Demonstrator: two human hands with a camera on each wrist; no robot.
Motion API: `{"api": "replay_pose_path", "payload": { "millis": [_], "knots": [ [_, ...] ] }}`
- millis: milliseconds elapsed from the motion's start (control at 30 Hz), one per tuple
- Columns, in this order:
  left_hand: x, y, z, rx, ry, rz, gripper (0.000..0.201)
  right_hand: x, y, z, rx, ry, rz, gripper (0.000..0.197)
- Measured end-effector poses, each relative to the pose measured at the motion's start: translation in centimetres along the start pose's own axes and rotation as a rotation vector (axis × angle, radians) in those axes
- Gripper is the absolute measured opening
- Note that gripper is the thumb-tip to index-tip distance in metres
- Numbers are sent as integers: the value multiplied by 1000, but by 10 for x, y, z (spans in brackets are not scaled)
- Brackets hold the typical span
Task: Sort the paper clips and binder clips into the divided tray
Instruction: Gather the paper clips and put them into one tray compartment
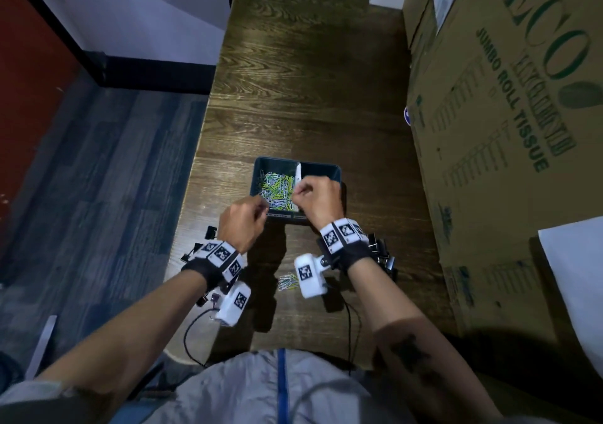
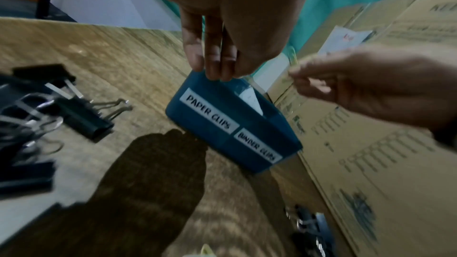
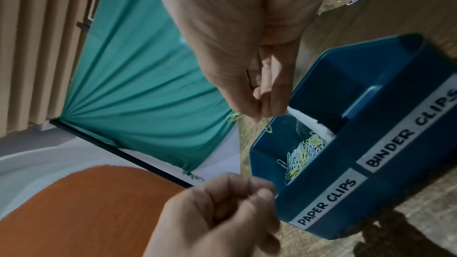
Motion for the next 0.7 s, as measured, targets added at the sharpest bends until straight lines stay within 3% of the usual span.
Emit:
{"api": "replay_pose_path", "payload": {
  "millis": [133,233,333,433,467,533,600,700],
  "knots": [
    [-5,-29,32,-185,-22,-100,13,6,-21,-12,-68,-84,-35,14],
    [-10,-54,55,-361,-59,-169,12,9,-30,4,-98,-18,18,11],
    [-17,-80,76,-544,-36,-259,38,30,-50,41,-243,5,125,9],
    [-28,-99,90,-678,33,-267,66,78,-57,80,-376,-162,291,14],
    [-29,-103,93,-698,38,-269,69,91,-55,91,-407,-196,345,12],
    [-29,-109,96,-709,25,-260,70,108,-53,111,-484,-221,391,27],
    [-25,-112,97,-686,0,-225,63,112,-54,123,-486,-202,400,38],
    [-17,-115,96,-631,-28,-189,44,110,-63,129,-450,-172,430,33]
  ]
}}
Point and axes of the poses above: each hand's wrist, its own z-axis away from the middle knuckle, its own y-axis out of the back of the hand, x = y × z, the point moved 7 cm from there along -z, towards the middle knuckle, and after that the axes turned 2 degrees about y, right-handed, at the moved point
